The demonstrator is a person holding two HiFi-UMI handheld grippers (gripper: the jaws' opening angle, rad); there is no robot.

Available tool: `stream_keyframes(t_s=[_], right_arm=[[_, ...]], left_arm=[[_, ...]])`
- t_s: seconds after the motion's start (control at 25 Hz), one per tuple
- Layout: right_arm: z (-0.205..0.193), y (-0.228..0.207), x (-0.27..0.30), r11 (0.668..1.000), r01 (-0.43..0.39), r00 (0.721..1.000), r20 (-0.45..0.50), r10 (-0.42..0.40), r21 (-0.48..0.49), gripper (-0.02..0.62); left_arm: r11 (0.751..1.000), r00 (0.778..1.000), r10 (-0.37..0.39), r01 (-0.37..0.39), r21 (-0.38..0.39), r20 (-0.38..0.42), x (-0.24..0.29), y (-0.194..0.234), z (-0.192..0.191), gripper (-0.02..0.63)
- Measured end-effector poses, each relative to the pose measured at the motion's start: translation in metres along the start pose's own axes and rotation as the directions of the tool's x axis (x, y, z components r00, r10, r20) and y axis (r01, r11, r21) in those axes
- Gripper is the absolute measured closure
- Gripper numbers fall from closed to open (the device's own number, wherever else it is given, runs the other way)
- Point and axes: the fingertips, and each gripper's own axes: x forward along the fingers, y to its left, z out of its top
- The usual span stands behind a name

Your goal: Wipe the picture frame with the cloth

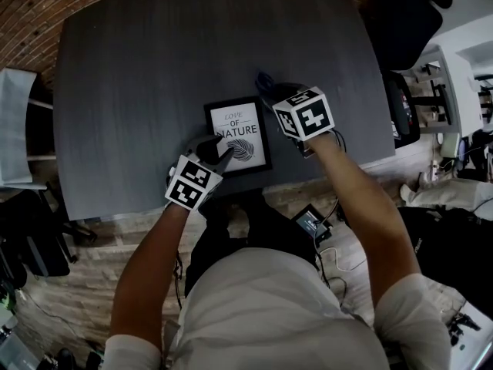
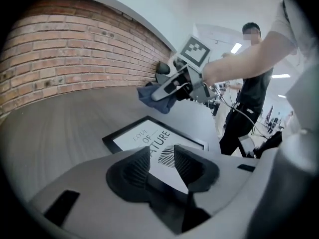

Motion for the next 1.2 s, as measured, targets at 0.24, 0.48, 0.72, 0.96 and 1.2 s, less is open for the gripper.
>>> stream_keyframes(t_s=[0.24,0.48,0.72,0.96,1.2], right_arm=[[0.017,0.058,-0.014,0.969,-0.231,0.969,0.105,0.222,0.084,0.483],[0.036,0.117,-0.029,0.887,-0.453,0.884,0.179,0.433,0.087,0.483],[0.042,0.155,-0.036,0.796,-0.590,0.801,0.220,0.557,0.134,0.483],[0.037,0.181,-0.035,0.752,-0.647,0.759,0.199,0.620,0.123,0.482],[0.035,0.190,-0.033,0.726,-0.664,0.745,0.245,0.620,0.180,0.407]], left_arm=[[0.979,0.985,-0.052,0.082,-0.189,0.162,-0.013,0.016,0.032,0.352],[0.925,0.933,-0.166,0.259,-0.276,0.321,-0.026,0.010,0.056,0.308],[0.867,0.884,-0.294,0.406,-0.287,0.363,-0.030,-0.011,0.062,0.307],[0.842,0.861,-0.340,0.458,-0.285,0.378,-0.037,-0.019,0.059,0.436],[0.819,0.855,-0.342,0.475,-0.323,0.391,-0.048,-0.020,0.047,0.497]])
